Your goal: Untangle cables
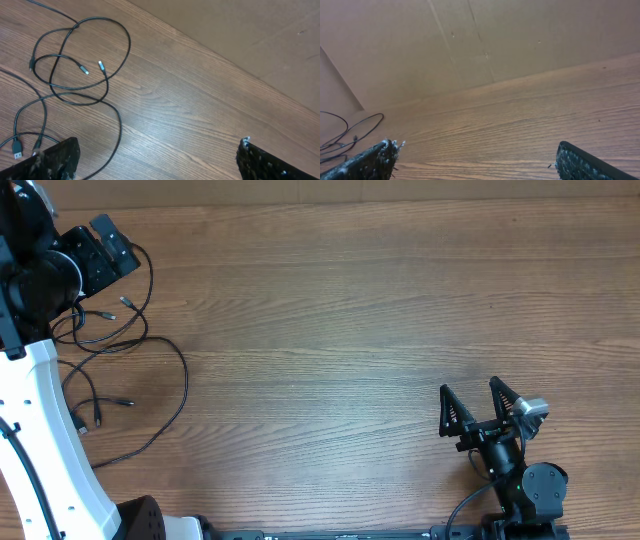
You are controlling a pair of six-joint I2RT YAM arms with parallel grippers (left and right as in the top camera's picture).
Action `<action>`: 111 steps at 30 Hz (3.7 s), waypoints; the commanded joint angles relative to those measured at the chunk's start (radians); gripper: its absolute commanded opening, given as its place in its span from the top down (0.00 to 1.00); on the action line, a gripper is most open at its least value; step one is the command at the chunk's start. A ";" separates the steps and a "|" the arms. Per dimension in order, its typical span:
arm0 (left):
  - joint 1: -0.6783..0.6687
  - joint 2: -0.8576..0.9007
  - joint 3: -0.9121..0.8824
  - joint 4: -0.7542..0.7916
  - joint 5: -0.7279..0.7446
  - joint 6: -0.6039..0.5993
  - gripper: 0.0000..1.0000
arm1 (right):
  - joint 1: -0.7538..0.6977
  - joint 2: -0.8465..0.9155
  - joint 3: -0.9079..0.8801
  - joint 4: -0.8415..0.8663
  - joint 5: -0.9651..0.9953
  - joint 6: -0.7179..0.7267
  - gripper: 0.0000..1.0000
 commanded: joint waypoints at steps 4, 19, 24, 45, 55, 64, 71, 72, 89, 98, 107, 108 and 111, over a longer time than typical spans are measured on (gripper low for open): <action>0.000 -0.002 0.002 0.001 0.003 0.015 0.01 | -0.004 -0.009 -0.010 0.006 -0.009 -0.001 0.00; -0.009 -0.010 0.001 0.001 0.003 0.015 0.00 | -0.004 -0.009 -0.010 0.006 -0.009 -0.001 0.00; -0.068 -0.115 -0.084 0.002 0.003 0.015 0.01 | -0.004 -0.009 -0.010 0.006 -0.009 -0.001 0.00; -0.158 -0.977 -1.244 0.254 -0.076 0.015 0.00 | -0.004 -0.009 -0.010 0.006 -0.009 -0.001 0.00; -0.223 -1.342 -1.749 1.003 -0.049 0.083 0.00 | -0.004 -0.009 -0.010 0.006 -0.009 -0.001 0.00; -0.223 -1.508 -1.999 1.297 -0.053 0.230 0.01 | -0.004 -0.009 -0.010 0.006 -0.009 -0.001 0.00; -0.223 -1.585 -2.148 1.365 -0.049 0.269 0.00 | -0.004 -0.009 -0.010 0.006 -0.009 -0.001 0.00; -0.224 -1.585 -2.157 1.358 -0.042 0.267 0.01 | -0.004 -0.009 -0.010 0.006 -0.009 -0.001 0.00; -0.223 -1.582 -2.156 1.320 -0.045 0.239 0.01 | -0.004 -0.009 -0.010 0.006 -0.009 -0.001 0.00; -0.223 -1.582 -2.156 1.320 -0.045 0.239 0.01 | -0.004 -0.009 -0.010 0.006 -0.009 -0.001 0.00; -0.223 -1.582 -2.156 1.320 -0.045 0.239 0.00 | -0.004 -0.009 -0.010 0.006 -0.009 -0.001 0.00; -0.223 -1.582 -2.156 1.320 -0.045 0.239 0.00 | -0.004 -0.009 -0.010 0.006 -0.009 -0.001 0.00; -0.223 -1.582 -2.156 1.320 -0.045 0.239 0.01 | -0.004 -0.009 -0.010 0.006 -0.009 -0.001 0.00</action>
